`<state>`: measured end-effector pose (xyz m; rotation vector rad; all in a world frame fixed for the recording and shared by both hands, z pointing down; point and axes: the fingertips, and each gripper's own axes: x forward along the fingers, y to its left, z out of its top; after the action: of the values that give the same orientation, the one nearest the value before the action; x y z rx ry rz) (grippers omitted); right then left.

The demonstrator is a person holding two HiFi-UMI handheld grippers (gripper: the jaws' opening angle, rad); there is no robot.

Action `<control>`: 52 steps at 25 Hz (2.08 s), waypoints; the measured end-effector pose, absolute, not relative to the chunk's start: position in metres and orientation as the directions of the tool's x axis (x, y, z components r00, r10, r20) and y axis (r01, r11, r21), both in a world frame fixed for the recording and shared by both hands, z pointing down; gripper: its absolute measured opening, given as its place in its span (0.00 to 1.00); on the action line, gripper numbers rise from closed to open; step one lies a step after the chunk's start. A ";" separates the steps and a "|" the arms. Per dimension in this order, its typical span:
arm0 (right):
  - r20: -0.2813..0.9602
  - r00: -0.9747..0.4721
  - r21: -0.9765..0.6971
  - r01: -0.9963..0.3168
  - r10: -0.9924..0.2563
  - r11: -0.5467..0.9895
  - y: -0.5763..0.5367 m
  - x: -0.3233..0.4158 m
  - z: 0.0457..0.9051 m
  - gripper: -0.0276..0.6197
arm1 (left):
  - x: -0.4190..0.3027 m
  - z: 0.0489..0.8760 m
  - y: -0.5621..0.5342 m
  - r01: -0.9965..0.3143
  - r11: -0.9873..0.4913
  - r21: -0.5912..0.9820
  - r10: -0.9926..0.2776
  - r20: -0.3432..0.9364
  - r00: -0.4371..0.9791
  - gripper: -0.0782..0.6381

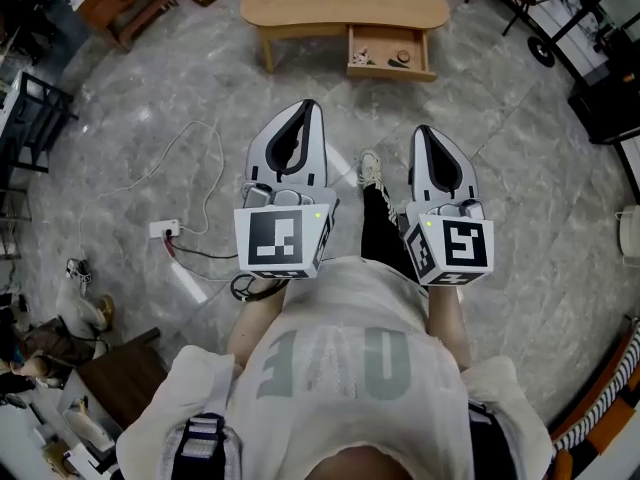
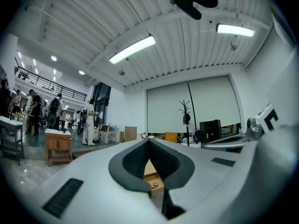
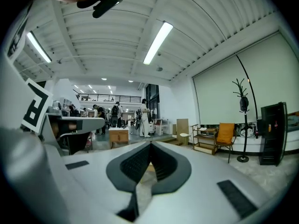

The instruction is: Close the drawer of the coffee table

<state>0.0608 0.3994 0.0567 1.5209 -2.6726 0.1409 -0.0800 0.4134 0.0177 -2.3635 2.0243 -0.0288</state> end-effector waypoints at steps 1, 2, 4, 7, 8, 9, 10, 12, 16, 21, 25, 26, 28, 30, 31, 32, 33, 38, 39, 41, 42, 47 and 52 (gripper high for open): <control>0.103 -0.516 -0.058 -0.857 -0.850 0.513 0.382 0.060 0.061 0.05 | -0.079 0.020 0.398 -0.987 -0.158 -0.038 -0.987 -0.008 0.158 0.12; 0.105 -0.523 -0.066 -0.853 -0.846 0.518 0.365 0.059 0.065 0.05 | -0.077 0.021 0.381 -0.986 -0.158 -0.044 -0.987 -0.010 0.159 0.12; 0.111 -0.530 -0.064 -0.848 -0.841 0.526 0.328 0.057 0.070 0.05 | -0.077 0.022 0.345 -0.987 -0.153 -0.050 -0.988 -0.016 0.154 0.12; 0.129 -0.537 -0.057 -0.844 -0.834 0.534 0.269 0.052 0.073 0.05 | -0.081 0.021 0.288 -0.990 -0.140 -0.034 -0.990 -0.018 0.141 0.12; 0.135 -0.540 -0.055 -0.841 -0.831 0.538 0.246 0.053 0.072 0.05 | -0.081 0.020 0.266 -0.991 -0.133 -0.030 -0.991 -0.018 0.134 0.12; 0.139 -0.544 -0.052 -0.838 -0.827 0.543 0.222 0.054 0.069 0.05 | -0.081 0.018 0.243 -0.992 -0.125 -0.031 -0.992 -0.020 0.125 0.12; 0.143 -0.549 -0.052 -0.835 -0.823 0.548 0.196 0.055 0.067 0.05 | -0.081 0.015 0.217 -0.993 -0.116 -0.034 -0.993 -0.022 0.117 0.12; 0.145 -0.563 -0.051 -0.825 -0.814 0.562 0.146 0.056 0.060 0.05 | -0.078 0.009 0.167 -0.993 -0.110 -0.045 -0.993 -0.027 0.112 0.12; 0.141 -0.590 -0.012 -0.804 -0.795 0.595 0.059 0.054 0.050 0.05 | -0.079 0.001 0.084 -0.995 -0.090 -0.040 -0.995 -0.039 0.092 0.12; 0.135 -0.606 -0.009 -0.792 -0.784 0.611 -0.012 0.049 0.039 0.05 | -0.086 -0.003 0.018 -0.998 -0.055 -0.016 -0.998 -0.017 0.056 0.12; 0.125 -0.606 -0.028 -0.794 -0.786 0.608 -0.040 0.038 0.032 0.05 | -0.094 0.001 -0.016 -0.997 -0.063 -0.032 -0.998 0.018 0.062 0.12; 0.124 -0.605 -0.031 -0.794 -0.786 0.607 -0.043 0.035 0.032 0.05 | -0.095 0.003 -0.023 -0.997 -0.070 -0.038 -0.997 0.023 0.069 0.12; 0.127 -0.602 -0.031 -0.797 -0.789 0.603 -0.048 0.032 0.032 0.05 | -0.094 0.007 -0.035 -0.995 -0.087 -0.043 -0.996 0.033 0.085 0.12; 0.132 -0.595 -0.031 -0.802 -0.792 0.597 -0.055 0.032 0.034 0.05 | -0.090 0.003 -0.045 -0.993 -0.110 -0.046 -0.994 0.026 0.109 0.12; 0.131 -0.592 -0.030 -0.804 -0.795 0.594 -0.060 0.031 0.033 0.05 | -0.090 0.000 -0.051 -0.991 -0.120 -0.051 -0.993 0.018 0.119 0.12; 0.127 -0.589 -0.029 -0.806 -0.798 0.591 -0.065 0.030 0.032 0.05 | -0.090 -0.003 -0.058 -0.990 -0.128 -0.056 -0.992 0.010 0.127 0.12; 0.119 -0.586 -0.028 -0.809 -0.802 0.587 -0.070 0.028 0.031 0.05 | -0.091 -0.006 -0.064 -0.989 -0.133 -0.058 -0.991 0.003 0.133 0.12; 0.094 -0.569 -0.017 -0.821 -0.817 0.570 -0.096 0.020 0.027 0.05 | -0.100 -0.010 -0.090 -0.987 -0.155 -0.044 -0.988 -0.019 0.156 0.12; 0.094 -0.570 -0.013 -0.821 -0.816 0.571 -0.099 0.019 0.025 0.05 | -0.101 -0.010 -0.094 -0.986 -0.164 -0.031 -0.986 -0.019 0.165 0.12; 0.092 -0.570 0.002 -0.820 -0.816 0.573 -0.108 0.018 0.022 0.05 | -0.098 -0.010 -0.107 -0.984 -0.180 -0.017 -0.983 -0.023 0.180 0.12; 0.092 -0.567 0.009 -0.822 -0.819 0.570 -0.114 0.019 0.021 0.05 | -0.095 -0.010 -0.115 -0.982 -0.187 -0.018 -0.982 -0.024 0.187 0.12; 0.068 -0.557 0.002 -0.830 -0.828 0.558 -0.144 0.010 0.032 0.05 | -0.091 0.019 -0.142 -0.977 -0.211 0.002 -0.976 -0.052 0.211 0.12; 0.075 -0.607 0.003 -0.793 -0.791 0.609 -0.174 -0.012 0.086 0.05 | -0.102 0.092 -0.165 -0.985 -0.164 0.050 -0.986 0.001 0.164 0.12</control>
<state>-0.0119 -0.1745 0.0860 1.3593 -2.7557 0.0462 -0.1020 -0.1648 0.0924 -2.4260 2.0554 0.0500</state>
